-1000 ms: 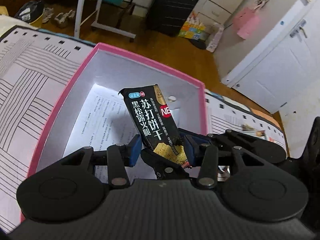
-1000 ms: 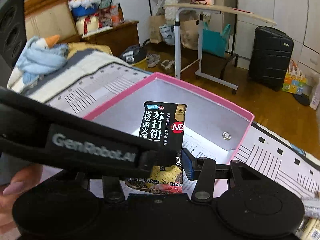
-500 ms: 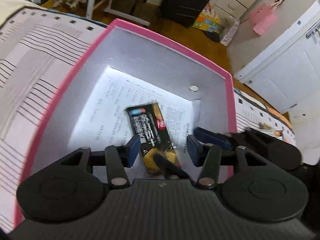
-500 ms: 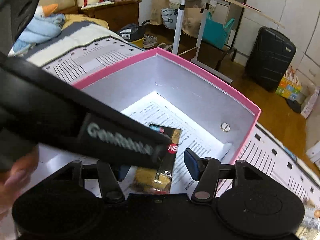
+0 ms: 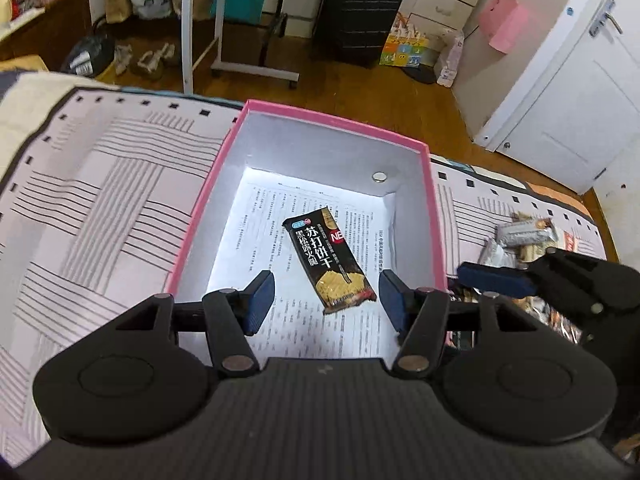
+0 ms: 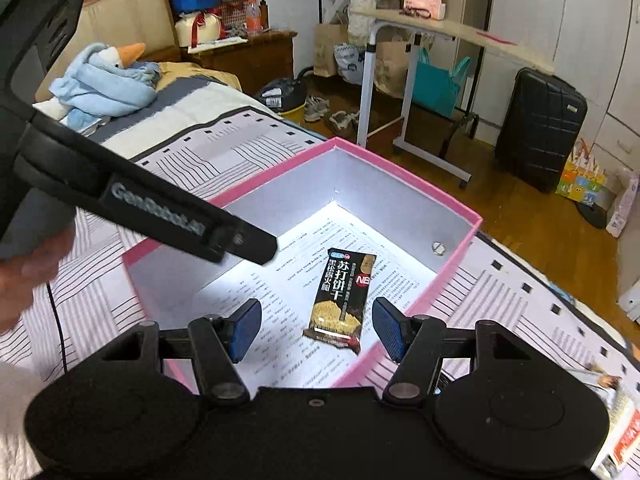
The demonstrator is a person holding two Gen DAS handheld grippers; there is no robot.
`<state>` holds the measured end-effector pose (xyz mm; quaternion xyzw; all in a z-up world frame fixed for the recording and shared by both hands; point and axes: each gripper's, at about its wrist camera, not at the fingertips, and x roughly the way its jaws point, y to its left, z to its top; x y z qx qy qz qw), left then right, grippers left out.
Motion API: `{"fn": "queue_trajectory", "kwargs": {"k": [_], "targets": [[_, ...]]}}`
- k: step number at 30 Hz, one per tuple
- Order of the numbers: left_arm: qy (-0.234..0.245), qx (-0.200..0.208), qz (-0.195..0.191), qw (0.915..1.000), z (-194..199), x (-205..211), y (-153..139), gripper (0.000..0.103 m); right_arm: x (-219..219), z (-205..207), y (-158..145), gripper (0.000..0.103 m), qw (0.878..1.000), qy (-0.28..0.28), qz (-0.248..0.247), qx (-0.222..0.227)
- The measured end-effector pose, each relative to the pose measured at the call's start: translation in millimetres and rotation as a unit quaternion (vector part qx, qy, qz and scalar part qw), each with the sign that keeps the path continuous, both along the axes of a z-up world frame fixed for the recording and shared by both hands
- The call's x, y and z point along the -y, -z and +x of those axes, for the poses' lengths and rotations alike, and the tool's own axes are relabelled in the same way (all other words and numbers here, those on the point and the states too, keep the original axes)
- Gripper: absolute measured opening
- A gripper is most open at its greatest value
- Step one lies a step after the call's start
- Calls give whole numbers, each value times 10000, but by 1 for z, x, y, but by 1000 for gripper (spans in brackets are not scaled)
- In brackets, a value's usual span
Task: Organize snacks
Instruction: 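Open the left gripper to drop the packet inside the pink box, then grasp a second black cracker packet with the left gripper while the right gripper grasps the white snack bar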
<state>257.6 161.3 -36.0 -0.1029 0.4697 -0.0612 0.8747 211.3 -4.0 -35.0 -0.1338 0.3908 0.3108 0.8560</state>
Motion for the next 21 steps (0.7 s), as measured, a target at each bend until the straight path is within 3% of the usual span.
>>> {"fn": "queue_trajectory", "kwargs": {"k": [12,21], "targets": [[1015,550,213,9931,-63,56,-59,57,101,-81,-50,71,9992,222,37,340],[1950,464,216,9795,-88,132,-39,57,158,-117,-29,72,9982,565,-214,-31]]}}
